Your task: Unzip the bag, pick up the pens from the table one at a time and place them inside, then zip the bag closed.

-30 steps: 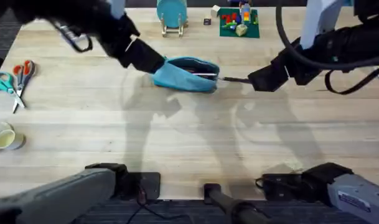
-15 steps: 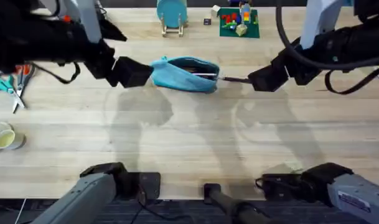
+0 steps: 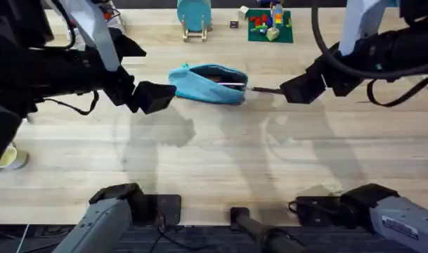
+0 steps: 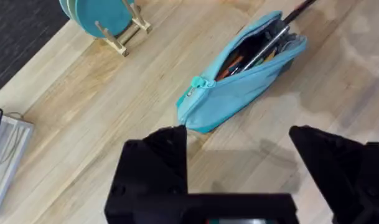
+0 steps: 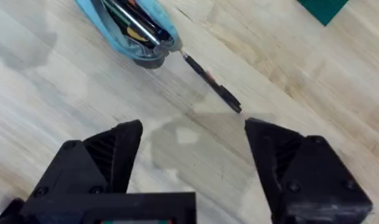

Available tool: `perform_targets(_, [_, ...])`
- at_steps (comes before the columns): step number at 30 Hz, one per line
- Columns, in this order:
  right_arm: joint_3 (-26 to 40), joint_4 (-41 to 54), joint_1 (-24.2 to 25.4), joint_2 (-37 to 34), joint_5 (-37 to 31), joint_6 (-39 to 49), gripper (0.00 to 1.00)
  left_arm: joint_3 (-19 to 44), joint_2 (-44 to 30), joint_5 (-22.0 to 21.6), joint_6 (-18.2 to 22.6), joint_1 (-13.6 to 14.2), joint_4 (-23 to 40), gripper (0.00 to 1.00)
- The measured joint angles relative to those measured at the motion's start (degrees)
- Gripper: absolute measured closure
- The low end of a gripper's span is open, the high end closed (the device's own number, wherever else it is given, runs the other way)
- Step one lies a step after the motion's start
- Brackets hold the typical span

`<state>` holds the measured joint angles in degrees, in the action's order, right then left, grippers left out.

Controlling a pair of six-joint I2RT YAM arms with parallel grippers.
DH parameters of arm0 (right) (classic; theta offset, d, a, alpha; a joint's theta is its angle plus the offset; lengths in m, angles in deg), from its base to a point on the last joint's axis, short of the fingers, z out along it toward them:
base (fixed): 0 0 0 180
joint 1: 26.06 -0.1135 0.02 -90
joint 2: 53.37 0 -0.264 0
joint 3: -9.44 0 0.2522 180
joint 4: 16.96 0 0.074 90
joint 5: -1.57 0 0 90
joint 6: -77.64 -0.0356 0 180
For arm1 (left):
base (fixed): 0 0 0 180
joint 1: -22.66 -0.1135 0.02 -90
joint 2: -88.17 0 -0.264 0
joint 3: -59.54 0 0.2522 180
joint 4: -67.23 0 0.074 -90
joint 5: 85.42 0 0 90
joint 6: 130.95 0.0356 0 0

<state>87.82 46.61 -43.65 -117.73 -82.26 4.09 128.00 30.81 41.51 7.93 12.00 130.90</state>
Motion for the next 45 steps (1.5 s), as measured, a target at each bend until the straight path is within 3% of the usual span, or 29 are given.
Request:
perform_targets(9, [0.0, -0.7, 0.0, 0.0, -0.3, 0.0, 0.005, 0.0, 0.0, 0.0, 0.0, 0.0, 0.2, 0.007])
perform_targets(20, [0.0, -2.2, 0.0, -1.2, -9.7, 3.1, 0.005, 0.0, 0.0, 0.0, 0.0, 0.0, 0.2, 0.007])
perform_targets(26, [1.7, -1.7, 0.0, -7.8, -11.2, 8.3, 0.006, 0.0, 0.0, 0.0, 0.0, 0.0, 0.2, 0.007])
perform_targets(36, [13.4, 2.5, 0.0, -19.7, -11.4, 18.2, 0.005, 0.0, 0.0, 0.0, 0.0, 0.0, 0.3, 0.007])
perform_targets(45, [15.2, 2.5, 0.0, -26.9, -7.4, 27.0, 0.006, 0.0, 0.0, 0.0, 0.0, 0.0, 0.4, 0.007])
